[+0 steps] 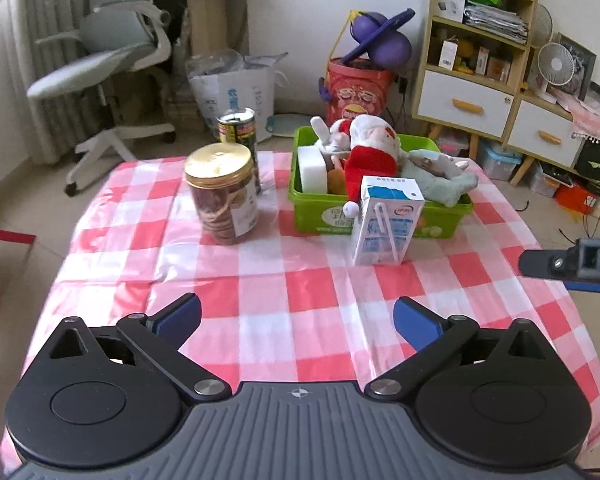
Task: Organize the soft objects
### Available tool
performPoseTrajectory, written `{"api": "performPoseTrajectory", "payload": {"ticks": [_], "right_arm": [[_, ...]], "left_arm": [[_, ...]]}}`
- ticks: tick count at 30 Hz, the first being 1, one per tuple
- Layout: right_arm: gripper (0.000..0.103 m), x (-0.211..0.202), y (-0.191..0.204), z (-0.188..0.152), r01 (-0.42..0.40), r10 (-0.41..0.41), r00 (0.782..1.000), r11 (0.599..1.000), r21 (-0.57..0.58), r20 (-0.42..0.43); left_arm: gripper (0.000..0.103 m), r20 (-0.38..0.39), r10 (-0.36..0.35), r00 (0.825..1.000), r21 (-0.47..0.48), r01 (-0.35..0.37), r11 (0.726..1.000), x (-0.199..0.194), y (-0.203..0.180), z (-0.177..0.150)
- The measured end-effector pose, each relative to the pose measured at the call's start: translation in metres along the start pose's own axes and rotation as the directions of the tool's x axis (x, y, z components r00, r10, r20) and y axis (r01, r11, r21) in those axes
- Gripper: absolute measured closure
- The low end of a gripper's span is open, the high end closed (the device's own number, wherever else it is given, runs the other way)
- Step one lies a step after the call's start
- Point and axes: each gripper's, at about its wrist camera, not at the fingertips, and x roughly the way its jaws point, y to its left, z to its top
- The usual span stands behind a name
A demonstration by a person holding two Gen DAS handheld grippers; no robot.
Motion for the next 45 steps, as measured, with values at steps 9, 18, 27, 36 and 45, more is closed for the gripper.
{"api": "performPoseTrajectory", "payload": {"ticks": [9,18,27,36,45], "right_arm": [[0.039,-0.009,0.015,-0.038,0.065,-0.069,0.997,0.993,-0.095,-0.041],[0.032,-0.008,0.022,-0.041,0.077,-0.083,0.996,0.988,-0.135,-0.033],[0.032,-0.004,0.024,-0.042,0.074,-0.08,0.996,0.988,-0.136,-0.038],[0.032,-0.003,0.022,-0.043,0.091,-0.097,0.995,0.986,-0.139,-0.036],[0.032,-0.003,0.023,-0.043,0.088,-0.095,0.995,0.986,-0.143,-0.038]], "left_arm": [[0.005,-0.055,-0.056,0.997,-0.037,0.054,0.998,-0.012,-0.003,-0.024],[0.005,-0.046,-0.038,0.998,-0.017,0.037,0.999,-0.018,-0.006,-0.024],[0.005,-0.048,-0.01,0.999,-0.013,0.009,1.0,-0.019,-0.005,-0.027],[0.005,-0.039,-0.004,0.999,-0.002,0.004,1.0,-0.02,-0.008,-0.026],[0.005,-0.043,0.0,0.999,-0.002,0.0,1.0,-0.019,-0.007,-0.027]]}}
